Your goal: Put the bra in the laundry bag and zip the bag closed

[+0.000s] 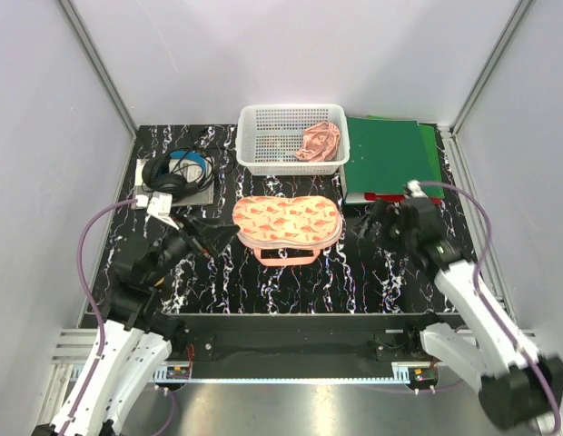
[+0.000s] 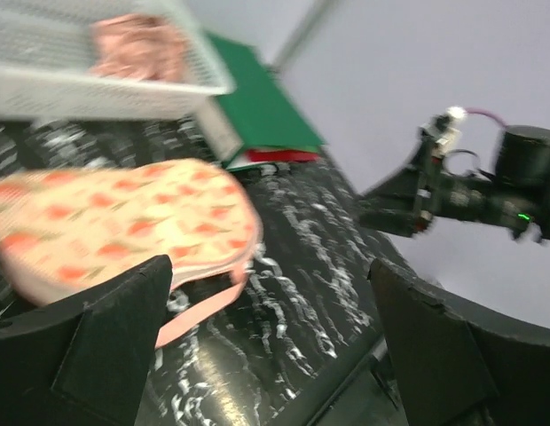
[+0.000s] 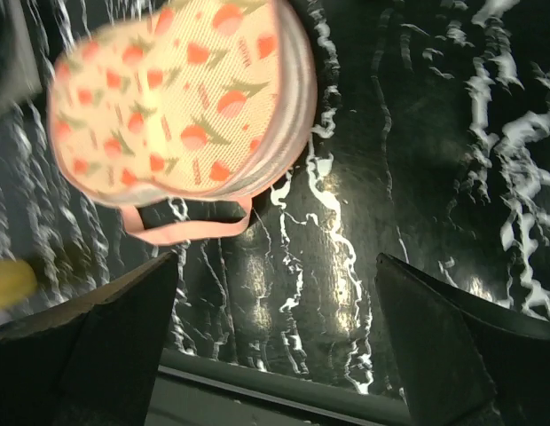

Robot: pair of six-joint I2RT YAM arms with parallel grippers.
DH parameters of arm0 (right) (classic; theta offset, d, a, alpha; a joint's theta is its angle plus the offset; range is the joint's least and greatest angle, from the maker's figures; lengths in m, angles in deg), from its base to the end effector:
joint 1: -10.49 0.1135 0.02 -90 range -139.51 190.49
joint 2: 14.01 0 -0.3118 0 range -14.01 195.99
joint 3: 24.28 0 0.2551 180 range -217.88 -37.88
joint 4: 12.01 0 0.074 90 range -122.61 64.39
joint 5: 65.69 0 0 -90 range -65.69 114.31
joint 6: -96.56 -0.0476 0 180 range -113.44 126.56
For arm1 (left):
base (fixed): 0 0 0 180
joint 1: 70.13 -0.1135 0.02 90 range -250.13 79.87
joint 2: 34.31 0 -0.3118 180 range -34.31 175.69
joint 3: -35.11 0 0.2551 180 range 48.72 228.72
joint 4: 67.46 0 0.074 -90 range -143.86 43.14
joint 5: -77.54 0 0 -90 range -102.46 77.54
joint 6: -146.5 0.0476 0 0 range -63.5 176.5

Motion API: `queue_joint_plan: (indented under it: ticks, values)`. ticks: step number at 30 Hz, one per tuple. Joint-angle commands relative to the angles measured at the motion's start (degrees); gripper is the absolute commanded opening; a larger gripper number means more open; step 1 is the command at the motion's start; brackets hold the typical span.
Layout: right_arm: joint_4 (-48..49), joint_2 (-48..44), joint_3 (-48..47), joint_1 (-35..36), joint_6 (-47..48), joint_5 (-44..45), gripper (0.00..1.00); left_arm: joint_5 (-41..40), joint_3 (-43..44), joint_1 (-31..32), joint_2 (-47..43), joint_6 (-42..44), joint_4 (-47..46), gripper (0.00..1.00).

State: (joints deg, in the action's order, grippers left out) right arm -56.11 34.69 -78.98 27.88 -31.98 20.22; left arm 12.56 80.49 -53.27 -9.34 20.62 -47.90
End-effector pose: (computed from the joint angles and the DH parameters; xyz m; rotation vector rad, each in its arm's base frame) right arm 0.1550 0.0521 0.2995 0.3835 2.2724 0.5985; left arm 0.0837 -0.0464 0.3358 0.0920 1.6560 -1.0511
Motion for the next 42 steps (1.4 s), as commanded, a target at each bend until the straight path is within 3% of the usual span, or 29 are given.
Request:
queue_joint_plan:
  ticks: [1, 2, 4, 9, 10, 11, 14, 17, 19, 23, 24, 31, 42]
  values:
    - [1.0, 12.9, -10.6, 6.8, 17.0, -2.6, 1.0, -15.7, 2.2, -0.3, 2.7, -3.9, 16.0, 0.99]
    - [1.9, 17.2, -13.4, 13.0, 21.4, -0.1, 1.0, -14.1, 1.1, -0.3, 2.9, -5.9, 15.5, 0.99]
    - [4.9, 21.4, -15.9, 18.1, 25.7, 7.6, 1.0, -9.4, -3.2, -0.4, 4.0, -11.2, 12.6, 0.99]
    - [9.9, 38.2, -23.0, 27.5, 37.0, 8.9, 0.99, -1.9, -13.3, -1.7, 1.8, -17.6, 3.6, 0.99]
    - [10.3, 42.7, -23.8, 28.1, 38.3, 8.8, 0.96, -2.1, -14.0, -1.8, -0.3, -18.5, 3.4, 0.99]
    - [10.3, 44.8, -25.7, 28.9, 40.8, 8.5, 0.83, -2.5, -14.5, -1.8, -1.2, -19.0, 3.8, 0.99]
    - [10.9, 51.6, -28.4, 29.5, 44.2, 6.8, 0.64, -3.2, -15.3, -1.8, -2.9, -19.8, 5.1, 0.95]
    - [12.6, 55.9, -29.7, 30.4, 46.6, 8.2, 0.62, -3.3, -15.3, -1.9, -2.6, -18.9, 7.0, 0.92]
    - [13.1, 58.3, -31.2, 30.9, 47.9, 9.4, 0.55, -3.3, -15.2, -1.9, -1.9, -17.9, 7.5, 0.9]
    - [13.1, 61.0, -33.2, 31.4, 50.1, 13.8, 0.42, -3.0, -15.5, -1.9, -0.4, -17.6, 7.7, 0.89]
    - [13.0, 61.2, -33.3, 31.6, 50.4, 14.6, 0.34, -3.0, -15.8, -1.9, 0.5, -17.6, 7.5, 0.89]
    - [10.2, 56.3, -36.1, 32.4, 46.5, 14.8, 0.0, -3.0, -16.4, -1.9, 6.7, -17.7, 6.2, 0.89]
    - [-2.3, 49.8, -48.1, 32.4, 28.0, 2.4, 0.0, 4.1, -16.9, -1.8, 18.4, -20.6, -4.5, 0.93]
